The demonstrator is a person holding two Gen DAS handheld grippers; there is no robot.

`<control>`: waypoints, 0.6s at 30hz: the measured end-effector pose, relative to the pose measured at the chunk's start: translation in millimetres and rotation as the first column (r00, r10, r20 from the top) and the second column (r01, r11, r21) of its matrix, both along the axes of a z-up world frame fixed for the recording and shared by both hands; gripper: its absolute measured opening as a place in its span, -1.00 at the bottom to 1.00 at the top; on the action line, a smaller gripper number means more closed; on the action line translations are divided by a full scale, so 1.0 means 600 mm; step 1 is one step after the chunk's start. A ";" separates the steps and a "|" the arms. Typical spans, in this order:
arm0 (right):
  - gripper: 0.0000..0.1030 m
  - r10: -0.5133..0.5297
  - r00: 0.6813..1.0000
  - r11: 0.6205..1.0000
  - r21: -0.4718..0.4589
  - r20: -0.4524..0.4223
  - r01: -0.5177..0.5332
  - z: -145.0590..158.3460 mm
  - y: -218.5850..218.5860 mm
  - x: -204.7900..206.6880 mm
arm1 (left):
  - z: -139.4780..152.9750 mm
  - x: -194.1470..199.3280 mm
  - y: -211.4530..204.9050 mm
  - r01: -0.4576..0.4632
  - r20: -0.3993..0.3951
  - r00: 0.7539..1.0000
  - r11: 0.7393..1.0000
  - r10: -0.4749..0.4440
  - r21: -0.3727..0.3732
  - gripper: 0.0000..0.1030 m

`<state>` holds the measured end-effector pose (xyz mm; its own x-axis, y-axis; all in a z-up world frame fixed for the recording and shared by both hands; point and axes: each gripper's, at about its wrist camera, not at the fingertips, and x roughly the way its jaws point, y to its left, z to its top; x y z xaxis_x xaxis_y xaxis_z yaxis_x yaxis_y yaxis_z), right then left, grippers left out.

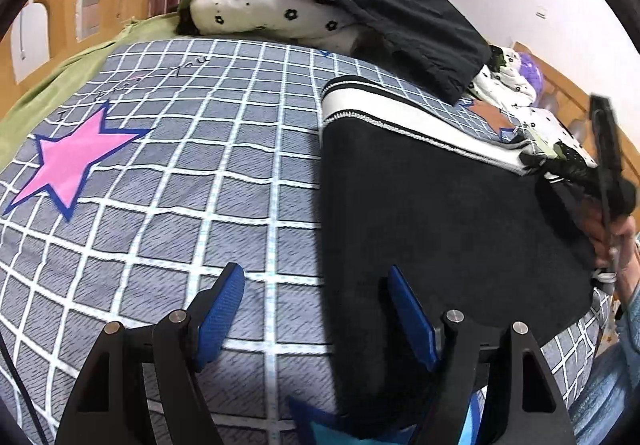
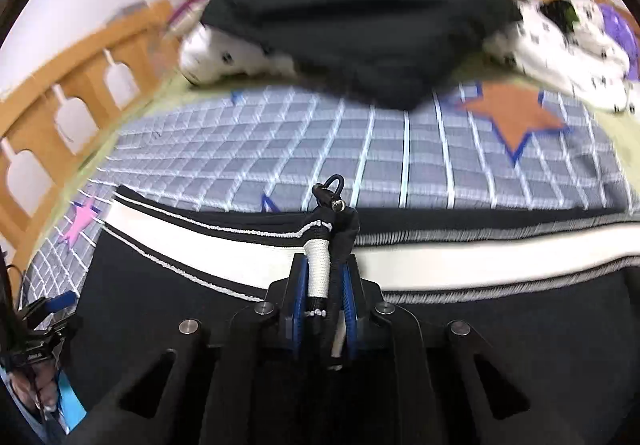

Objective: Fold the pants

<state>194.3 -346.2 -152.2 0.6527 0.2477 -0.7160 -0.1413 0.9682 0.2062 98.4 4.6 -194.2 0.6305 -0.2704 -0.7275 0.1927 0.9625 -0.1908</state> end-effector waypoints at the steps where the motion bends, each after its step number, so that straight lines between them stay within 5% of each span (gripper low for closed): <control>1: -0.60 -0.007 1.000 1.000 -0.016 -0.016 0.007 -0.009 0.002 0.003 | -0.003 0.003 -0.004 0.006 -0.008 1.000 1.000 -0.006 0.008 0.41; 3: -0.44 -0.013 0.992 0.995 -0.098 -0.127 0.001 -0.060 0.017 0.014 | -0.009 0.005 -0.011 0.012 -0.015 1.000 1.000 -0.012 0.024 0.41; 6: -0.33 -0.004 0.997 0.984 -0.178 -0.082 -0.011 -0.041 0.030 -0.001 | 0.001 -0.003 -0.012 0.003 0.003 1.000 0.999 -0.003 0.039 0.41; 10: -0.27 -0.022 0.999 0.987 -0.158 -0.026 0.017 0.007 0.016 -0.058 | 0.012 -0.018 -0.013 0.020 0.018 1.000 1.000 -0.019 -0.001 0.41; 13: -0.18 -0.010 1.000 0.991 -0.131 -0.019 0.008 0.023 0.014 -0.117 | 0.004 -0.032 -0.027 0.037 0.004 0.999 0.999 -0.037 0.037 0.41; 18: -0.17 -0.024 0.987 0.985 -0.175 -0.160 -0.004 -0.035 0.028 -0.199 | 0.004 -0.039 -0.034 0.031 -0.009 0.999 0.998 -0.031 0.060 0.41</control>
